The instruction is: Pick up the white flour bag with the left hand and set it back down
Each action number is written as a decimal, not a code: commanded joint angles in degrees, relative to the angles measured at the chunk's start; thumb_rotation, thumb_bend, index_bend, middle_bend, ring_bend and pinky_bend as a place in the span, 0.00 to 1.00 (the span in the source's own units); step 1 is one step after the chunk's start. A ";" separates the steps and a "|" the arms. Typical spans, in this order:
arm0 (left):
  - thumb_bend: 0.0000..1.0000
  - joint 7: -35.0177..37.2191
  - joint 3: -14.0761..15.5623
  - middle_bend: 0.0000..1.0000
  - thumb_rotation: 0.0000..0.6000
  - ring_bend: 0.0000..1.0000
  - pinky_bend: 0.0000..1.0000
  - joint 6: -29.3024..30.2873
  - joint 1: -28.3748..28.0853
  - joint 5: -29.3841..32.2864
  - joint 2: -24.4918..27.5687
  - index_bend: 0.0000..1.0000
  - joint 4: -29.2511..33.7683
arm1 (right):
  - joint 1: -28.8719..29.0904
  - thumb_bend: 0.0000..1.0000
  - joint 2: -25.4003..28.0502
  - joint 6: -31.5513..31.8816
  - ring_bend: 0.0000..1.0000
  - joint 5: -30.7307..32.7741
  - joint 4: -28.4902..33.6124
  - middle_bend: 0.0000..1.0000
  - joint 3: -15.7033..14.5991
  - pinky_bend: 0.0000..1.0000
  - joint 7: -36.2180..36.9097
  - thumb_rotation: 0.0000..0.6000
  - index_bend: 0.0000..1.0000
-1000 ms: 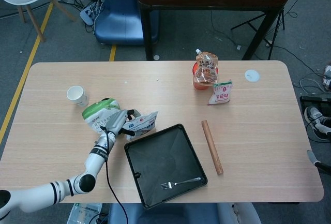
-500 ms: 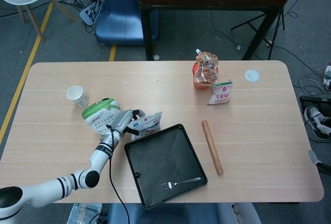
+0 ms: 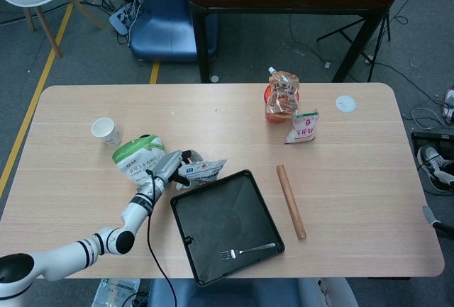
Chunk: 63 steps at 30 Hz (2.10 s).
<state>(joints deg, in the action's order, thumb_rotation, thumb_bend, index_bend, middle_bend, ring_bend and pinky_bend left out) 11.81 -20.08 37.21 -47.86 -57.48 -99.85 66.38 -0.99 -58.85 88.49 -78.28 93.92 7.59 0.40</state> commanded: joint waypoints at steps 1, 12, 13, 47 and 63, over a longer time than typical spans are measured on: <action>0.23 0.72 0.37 0.43 1.00 0.35 0.44 -0.46 -0.01 -0.47 0.26 0.30 -0.17 | 0.01 0.25 0.00 0.07 0.20 -0.06 0.17 0.32 0.02 0.16 -0.18 1.00 0.25; 0.23 1.13 1.13 0.22 1.00 0.20 0.39 0.31 0.58 -0.20 1.45 0.05 1.30 | 0.11 0.25 0.01 0.07 0.20 -0.03 0.70 0.32 0.11 0.16 -0.74 1.00 0.25; 0.23 1.14 1.18 0.21 1.00 0.20 0.38 0.38 0.66 -0.07 1.59 0.04 1.58 | 0.14 0.25 -0.02 0.02 0.20 -0.02 0.66 0.32 0.11 0.16 -0.74 1.00 0.25; 0.23 1.11 3.82 0.20 1.00 0.18 0.34 1.87 2.93 -0.86 10.39 0.04 14.58 | 0.46 0.25 -0.38 -0.22 0.20 -0.03 0.29 0.32 0.27 0.16 -0.36 1.00 0.25; 0.23 6.01 3.71 0.10 1.00 0.05 0.25 1.74 5.37 -6.45 20.93 0.00 28.10 | 0.89 0.25 -0.76 -0.43 0.20 -0.28 0.32 0.32 0.39 0.16 -0.67 1.00 0.25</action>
<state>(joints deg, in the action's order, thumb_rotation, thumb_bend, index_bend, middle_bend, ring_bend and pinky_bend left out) 17.10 -16.18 38.71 -42.85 -63.09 -80.01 93.17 -0.09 -59.61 88.05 -78.55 94.25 7.98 -0.28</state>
